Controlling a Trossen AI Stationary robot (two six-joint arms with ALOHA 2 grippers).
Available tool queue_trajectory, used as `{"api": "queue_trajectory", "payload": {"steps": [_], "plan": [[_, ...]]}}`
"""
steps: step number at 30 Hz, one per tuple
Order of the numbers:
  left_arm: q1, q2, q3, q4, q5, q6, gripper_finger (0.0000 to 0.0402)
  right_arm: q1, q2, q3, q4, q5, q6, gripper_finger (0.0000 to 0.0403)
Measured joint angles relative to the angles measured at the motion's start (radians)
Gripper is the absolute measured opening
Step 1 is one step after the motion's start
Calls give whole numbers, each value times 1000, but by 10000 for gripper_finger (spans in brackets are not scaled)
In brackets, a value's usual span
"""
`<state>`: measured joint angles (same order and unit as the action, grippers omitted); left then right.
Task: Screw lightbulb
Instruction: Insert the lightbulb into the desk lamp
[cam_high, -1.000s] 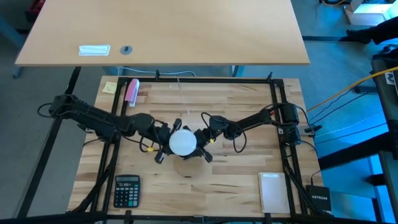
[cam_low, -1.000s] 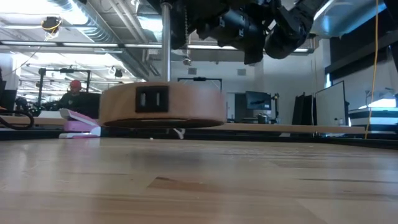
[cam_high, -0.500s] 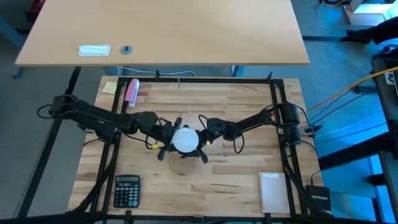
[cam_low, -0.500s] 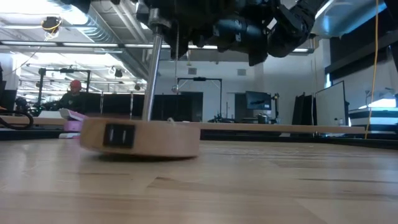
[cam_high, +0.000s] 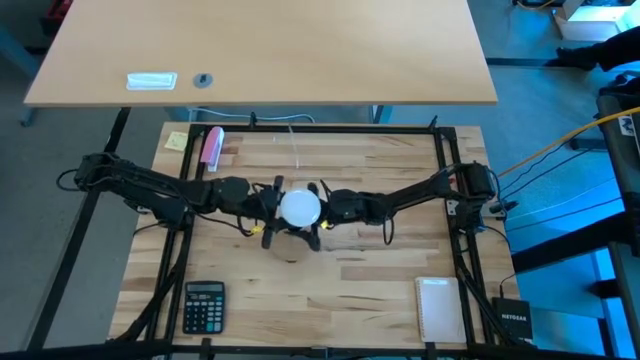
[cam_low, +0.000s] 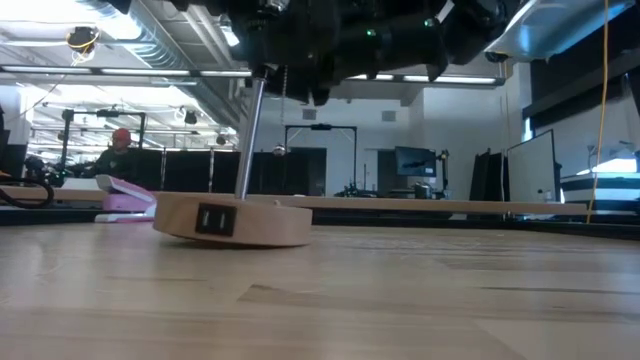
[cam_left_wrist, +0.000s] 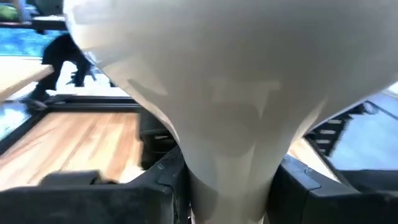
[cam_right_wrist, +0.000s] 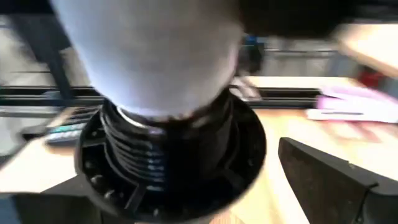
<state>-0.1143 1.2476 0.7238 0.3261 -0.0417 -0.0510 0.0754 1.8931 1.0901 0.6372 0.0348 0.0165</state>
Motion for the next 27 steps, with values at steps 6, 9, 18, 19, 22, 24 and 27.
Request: {"api": "queue_trajectory", "payload": {"steps": [6, 9, 18, 19, 22, 24, 27], "plan": [[0, 0, 1, 0, -40, -5, 133, 2, -1, 0, -57, 90, -3, 338], [-1, 0, 1, 0, -75, -7, 133, 2, -20, 0, -119, 99, -3, 337], [-3, 0, 1, 7, -150, -22, 133, 11, -168, -5, -471, 187, 28, 337], [-2, 0, 1, 11, -163, -26, 133, 12, -182, -3, -511, 217, 66, 336], [-2, 1, 1, 19, -187, -28, 133, 29, -214, -5, -693, 292, 234, 336], [-2, 2, 0, 23, -195, -27, 133, 57, -227, -6, -753, 352, 306, 336], [-2, 2, 0, 25, -199, -27, 133, 144, -236, -6, -716, 438, 320, 336]]}}
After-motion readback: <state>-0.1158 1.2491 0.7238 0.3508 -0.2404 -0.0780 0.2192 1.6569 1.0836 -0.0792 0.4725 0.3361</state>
